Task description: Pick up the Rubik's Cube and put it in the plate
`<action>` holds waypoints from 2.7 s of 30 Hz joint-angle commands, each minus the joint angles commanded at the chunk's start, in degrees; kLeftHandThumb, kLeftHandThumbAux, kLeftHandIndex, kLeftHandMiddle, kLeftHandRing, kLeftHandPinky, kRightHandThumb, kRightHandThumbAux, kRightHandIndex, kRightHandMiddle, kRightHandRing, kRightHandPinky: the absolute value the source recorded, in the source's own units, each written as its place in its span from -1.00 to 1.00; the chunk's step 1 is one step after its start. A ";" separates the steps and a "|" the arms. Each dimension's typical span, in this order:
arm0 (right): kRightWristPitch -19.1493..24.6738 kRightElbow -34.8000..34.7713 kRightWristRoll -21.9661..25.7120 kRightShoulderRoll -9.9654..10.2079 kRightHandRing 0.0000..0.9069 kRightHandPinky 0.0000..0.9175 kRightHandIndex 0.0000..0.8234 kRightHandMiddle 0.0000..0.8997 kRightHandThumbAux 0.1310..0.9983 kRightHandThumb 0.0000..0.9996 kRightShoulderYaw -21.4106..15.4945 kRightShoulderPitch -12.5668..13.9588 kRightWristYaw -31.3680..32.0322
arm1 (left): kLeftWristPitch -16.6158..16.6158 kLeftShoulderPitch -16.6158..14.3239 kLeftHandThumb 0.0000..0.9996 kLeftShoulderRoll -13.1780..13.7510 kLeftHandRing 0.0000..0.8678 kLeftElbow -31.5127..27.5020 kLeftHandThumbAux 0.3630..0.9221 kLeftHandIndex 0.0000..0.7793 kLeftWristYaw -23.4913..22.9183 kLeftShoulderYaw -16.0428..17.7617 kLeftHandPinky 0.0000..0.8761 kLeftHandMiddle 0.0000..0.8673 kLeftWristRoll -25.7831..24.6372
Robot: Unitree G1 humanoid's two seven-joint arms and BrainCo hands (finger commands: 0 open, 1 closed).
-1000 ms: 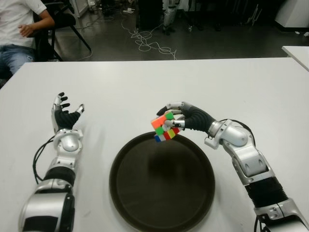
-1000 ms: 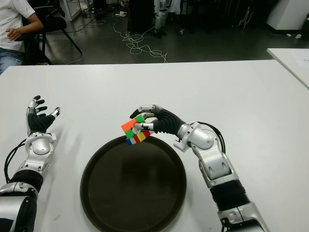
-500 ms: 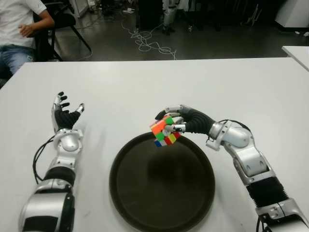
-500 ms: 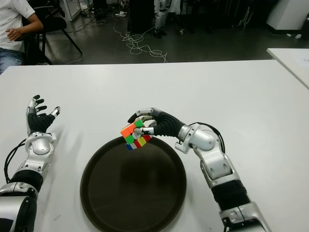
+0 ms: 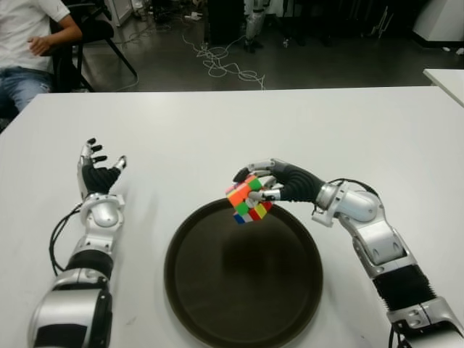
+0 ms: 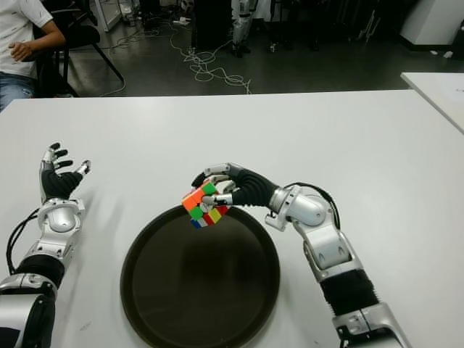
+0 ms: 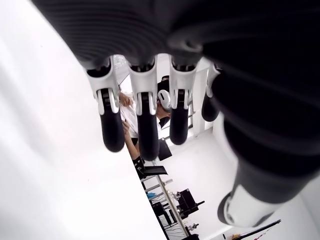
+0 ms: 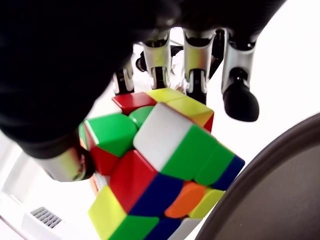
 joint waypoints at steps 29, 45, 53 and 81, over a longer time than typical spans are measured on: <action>-10.03 8.75 3.63 3.31 -0.21 -0.23 -0.21 -0.21 0.36 -0.80 -2.48 -2.02 1.20 | 0.95 -0.06 -0.99 -0.20 -0.37 -0.37 0.45 -0.71 -0.03 0.07 -0.32 -0.46 -0.11; -12.61 13.64 4.86 3.89 -0.65 -0.69 -0.69 -0.63 0.44 -1.00 -2.52 -3.65 3.43 | 1.20 -0.07 -1.00 -0.12 -0.12 -0.40 0.45 -0.71 -0.49 0.05 -0.05 -0.24 -0.18; -12.95 14.59 5.37 4.23 -0.66 -0.70 -0.66 -0.63 0.53 -0.96 -2.95 -3.83 3.51 | 1.50 -0.03 -1.00 -0.15 0.52 -0.67 0.46 -0.73 -0.87 0.09 0.58 0.26 -0.31; -14.08 14.66 4.26 4.16 -0.67 -0.72 -0.66 -0.63 0.55 -0.95 -2.61 -3.68 2.54 | 1.21 0.27 -1.00 -0.30 -0.17 -1.40 0.50 -0.73 -1.01 0.26 -0.04 -0.29 -0.41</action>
